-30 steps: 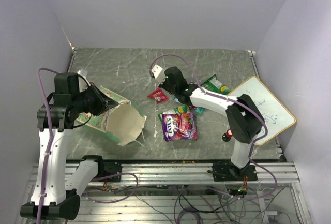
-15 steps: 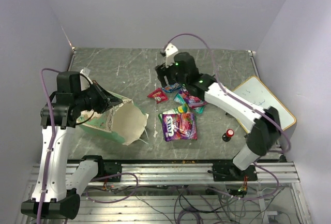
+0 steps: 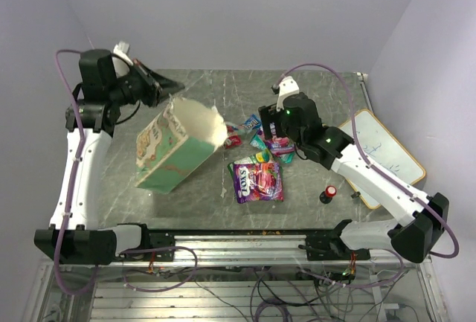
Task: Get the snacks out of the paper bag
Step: Adjust the paper bag at the center of the board.
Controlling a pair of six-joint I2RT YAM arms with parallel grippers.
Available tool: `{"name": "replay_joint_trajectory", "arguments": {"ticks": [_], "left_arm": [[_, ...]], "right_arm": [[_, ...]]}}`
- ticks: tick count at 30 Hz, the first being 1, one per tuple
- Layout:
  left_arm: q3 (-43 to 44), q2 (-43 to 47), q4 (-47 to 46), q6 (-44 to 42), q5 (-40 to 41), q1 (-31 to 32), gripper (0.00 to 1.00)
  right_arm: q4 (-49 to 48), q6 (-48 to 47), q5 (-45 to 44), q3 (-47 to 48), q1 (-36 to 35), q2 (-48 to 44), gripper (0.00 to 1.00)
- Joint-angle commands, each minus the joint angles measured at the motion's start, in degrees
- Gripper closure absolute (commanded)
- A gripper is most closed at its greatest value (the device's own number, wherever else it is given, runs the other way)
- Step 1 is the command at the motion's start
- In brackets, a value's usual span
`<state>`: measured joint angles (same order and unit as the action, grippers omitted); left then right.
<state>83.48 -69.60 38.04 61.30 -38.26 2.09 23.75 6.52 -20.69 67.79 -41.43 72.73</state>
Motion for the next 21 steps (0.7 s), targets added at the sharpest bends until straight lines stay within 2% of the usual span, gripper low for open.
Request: {"name": "replay_joint_trajectory", "arguments": {"ticks": [1,3,6,13,16,21], "left_arm": [[6.4,-2.7,-17.1,9.4,-5.5,0.1,0.93],[7.2,-3.4,-18.9,9.9,-4.7,0.2,0.93],[5.2,-3.0,-13.5,6.1,-1.5,0.0,0.93],[-9.5,2.8,-6.1,-3.3,5.2,-4.0,0.93],[-9.9,3.8,-1.7,-7.3,6.4,-4.4,0.93],[-6.9,5.5,7.7,-13.9,10.6,-4.8,0.93]], "right_arm": [[1.1,0.9,-5.8,0.4,0.3,-2.1,0.12],[2.4,1.8,-8.9,1.6,0.3,-2.2,0.01],[4.3,2.0,-11.8,3.5,0.4,-2.9,0.0],[5.8,3.2,-13.4,6.8,0.4,-8.1,0.0],[8.1,6.1,-14.7,7.9,0.4,-9.6,0.0],[9.6,7.8,-10.3,8.0,0.4,-10.4,0.0]]}}
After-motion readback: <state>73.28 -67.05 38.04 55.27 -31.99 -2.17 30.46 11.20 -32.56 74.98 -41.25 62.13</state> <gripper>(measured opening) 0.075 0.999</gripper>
